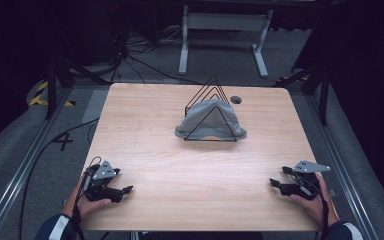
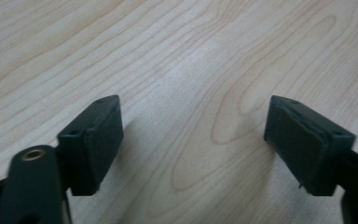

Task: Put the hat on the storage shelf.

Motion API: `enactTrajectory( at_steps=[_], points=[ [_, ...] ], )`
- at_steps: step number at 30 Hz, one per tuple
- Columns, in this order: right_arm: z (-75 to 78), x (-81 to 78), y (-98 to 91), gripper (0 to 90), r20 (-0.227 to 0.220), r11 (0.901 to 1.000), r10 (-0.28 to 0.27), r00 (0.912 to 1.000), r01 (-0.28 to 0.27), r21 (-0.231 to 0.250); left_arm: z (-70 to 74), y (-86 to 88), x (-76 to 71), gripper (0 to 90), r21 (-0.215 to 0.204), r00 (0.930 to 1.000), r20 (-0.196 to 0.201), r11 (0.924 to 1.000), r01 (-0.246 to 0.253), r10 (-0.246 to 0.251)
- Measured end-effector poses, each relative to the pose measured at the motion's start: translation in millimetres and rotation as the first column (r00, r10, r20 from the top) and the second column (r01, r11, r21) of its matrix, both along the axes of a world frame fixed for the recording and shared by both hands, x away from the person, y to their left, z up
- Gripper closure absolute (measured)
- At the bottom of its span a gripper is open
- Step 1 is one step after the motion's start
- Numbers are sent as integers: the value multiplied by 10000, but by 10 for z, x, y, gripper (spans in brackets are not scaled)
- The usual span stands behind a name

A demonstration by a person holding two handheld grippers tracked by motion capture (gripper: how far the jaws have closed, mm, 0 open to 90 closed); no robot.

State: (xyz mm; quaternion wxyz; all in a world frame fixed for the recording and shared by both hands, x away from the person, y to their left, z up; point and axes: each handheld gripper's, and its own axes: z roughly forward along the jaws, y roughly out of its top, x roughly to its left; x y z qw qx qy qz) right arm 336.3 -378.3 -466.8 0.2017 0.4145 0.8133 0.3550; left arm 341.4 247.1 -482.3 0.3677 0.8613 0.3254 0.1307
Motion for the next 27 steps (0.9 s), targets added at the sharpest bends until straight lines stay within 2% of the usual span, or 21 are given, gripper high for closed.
enactTrajectory(
  at_steps=[3, 7, 11, 26, 27],
  points=[
    [-6, -29, 0, 233, -16, 10000, -58, 10000, 58, 70, -2, -6, -20, 159, 18, 9997, -24, 9997, -259, 259],
    [-5, -31, 2, 225, -37, 10000, -80, 10000, 80, 38, -2, -8, -21, 154, 15, 9995, -26, 9995, -326, 326],
    [-8, -23, 3, 200, -65, 9998, -204, 9998, 204, 7, -2, -8, -19, 151, 25, 9995, -41, 9995, -323, 323],
    [-8, -24, 3, 199, -63, 9998, -209, 9998, 209, 7, -5, -19, -1, 133, 68, 9996, -13, 9996, -283, 283],
    [-9, -24, 3, 200, -61, 9998, -207, 9998, 207, 5, 2, -15, 3, 131, 203, 9996, 44, 9994, -264, 263]
  ],
)
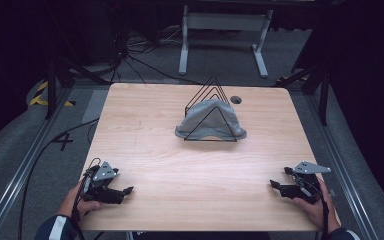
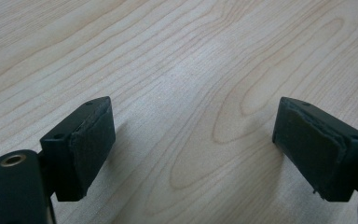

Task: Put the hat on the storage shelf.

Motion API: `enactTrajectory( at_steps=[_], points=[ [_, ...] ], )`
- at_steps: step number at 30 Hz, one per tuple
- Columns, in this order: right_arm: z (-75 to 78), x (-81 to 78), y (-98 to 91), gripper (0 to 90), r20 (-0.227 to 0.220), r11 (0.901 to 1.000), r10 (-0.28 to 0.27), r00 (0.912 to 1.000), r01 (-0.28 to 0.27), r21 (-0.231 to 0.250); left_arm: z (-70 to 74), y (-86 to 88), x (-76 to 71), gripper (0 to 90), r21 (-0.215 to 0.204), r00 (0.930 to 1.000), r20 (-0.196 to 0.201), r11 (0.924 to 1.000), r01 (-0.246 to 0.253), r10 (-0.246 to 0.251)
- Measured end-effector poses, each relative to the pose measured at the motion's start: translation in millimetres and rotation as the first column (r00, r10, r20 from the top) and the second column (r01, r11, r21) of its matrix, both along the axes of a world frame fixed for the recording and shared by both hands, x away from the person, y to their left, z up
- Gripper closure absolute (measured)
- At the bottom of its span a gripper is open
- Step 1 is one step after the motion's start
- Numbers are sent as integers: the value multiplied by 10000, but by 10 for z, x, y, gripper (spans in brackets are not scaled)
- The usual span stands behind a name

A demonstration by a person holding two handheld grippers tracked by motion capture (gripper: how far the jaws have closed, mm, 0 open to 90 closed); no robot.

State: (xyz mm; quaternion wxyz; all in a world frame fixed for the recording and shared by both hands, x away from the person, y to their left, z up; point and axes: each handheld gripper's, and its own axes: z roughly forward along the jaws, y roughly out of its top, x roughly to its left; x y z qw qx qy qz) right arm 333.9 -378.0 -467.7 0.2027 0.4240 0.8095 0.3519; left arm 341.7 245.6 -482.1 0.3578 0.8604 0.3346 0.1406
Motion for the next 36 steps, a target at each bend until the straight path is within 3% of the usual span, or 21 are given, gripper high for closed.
enactTrajectory(
  at_steps=[36],
  points=[
    [-1, -8, -4, 197, 33, 10000, -97, 9999, 97, 12, -9, -28, 12, 106, -145, 9999, -115, 9999, -71, 69]
  ],
)
